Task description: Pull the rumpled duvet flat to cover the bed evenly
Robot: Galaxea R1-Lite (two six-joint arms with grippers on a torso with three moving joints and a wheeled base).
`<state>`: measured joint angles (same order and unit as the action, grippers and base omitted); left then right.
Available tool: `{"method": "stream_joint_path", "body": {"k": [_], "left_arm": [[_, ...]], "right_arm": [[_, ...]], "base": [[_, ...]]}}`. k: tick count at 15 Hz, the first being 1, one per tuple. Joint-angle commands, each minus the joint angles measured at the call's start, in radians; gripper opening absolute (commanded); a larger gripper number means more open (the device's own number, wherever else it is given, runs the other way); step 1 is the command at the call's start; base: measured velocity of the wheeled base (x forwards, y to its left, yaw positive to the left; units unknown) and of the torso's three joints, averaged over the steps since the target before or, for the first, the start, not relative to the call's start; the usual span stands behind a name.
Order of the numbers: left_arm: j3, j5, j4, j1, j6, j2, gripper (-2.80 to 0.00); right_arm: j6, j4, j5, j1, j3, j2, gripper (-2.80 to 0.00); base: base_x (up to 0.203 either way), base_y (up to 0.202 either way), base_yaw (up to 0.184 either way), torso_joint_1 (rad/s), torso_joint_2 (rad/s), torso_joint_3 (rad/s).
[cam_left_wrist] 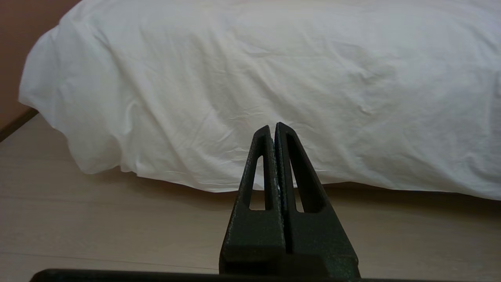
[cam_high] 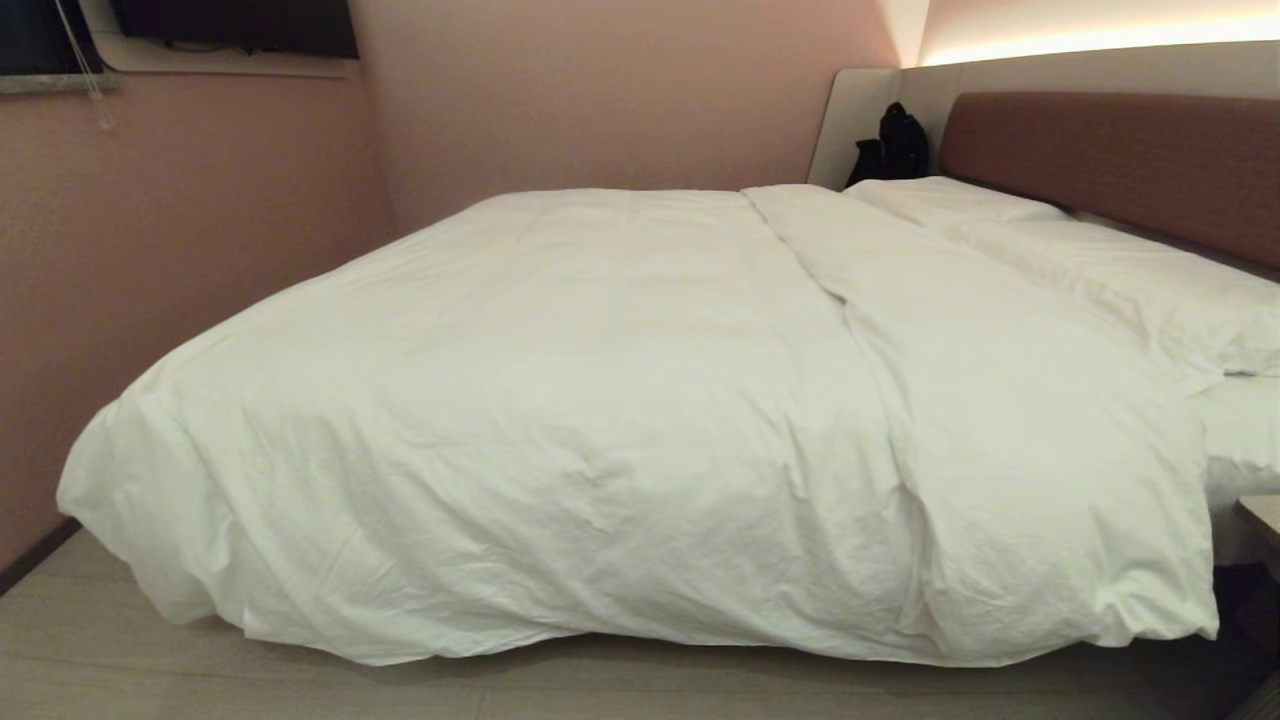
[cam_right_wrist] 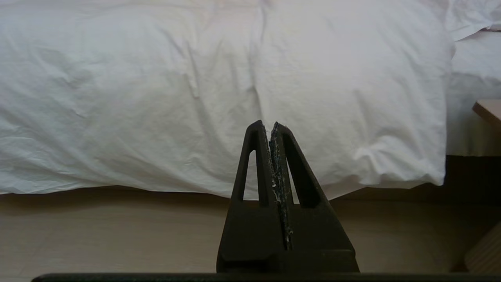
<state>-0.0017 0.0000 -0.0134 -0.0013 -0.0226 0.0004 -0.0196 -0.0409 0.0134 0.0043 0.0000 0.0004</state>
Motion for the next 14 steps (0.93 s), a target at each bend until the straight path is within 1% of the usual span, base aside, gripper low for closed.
{"method": "stream_joint_path", "body": {"k": [1,14], "left_arm": [[0.000,0.000,0.001,0.000,0.000,0.000,-2.80],[0.000,0.000,0.000,0.000,0.000,0.000,-2.80]], "right_arm": [[0.000,-0.001,0.000,0.000,0.000,0.000,-2.80],[0.000,-0.001,0.000,0.000,0.000,0.000,-2.80]], "base": [[0.000,0.194,0.002,0.006,0.00,0.002],[0.000,0.196,0.000,0.000,0.00,0.003]]}}
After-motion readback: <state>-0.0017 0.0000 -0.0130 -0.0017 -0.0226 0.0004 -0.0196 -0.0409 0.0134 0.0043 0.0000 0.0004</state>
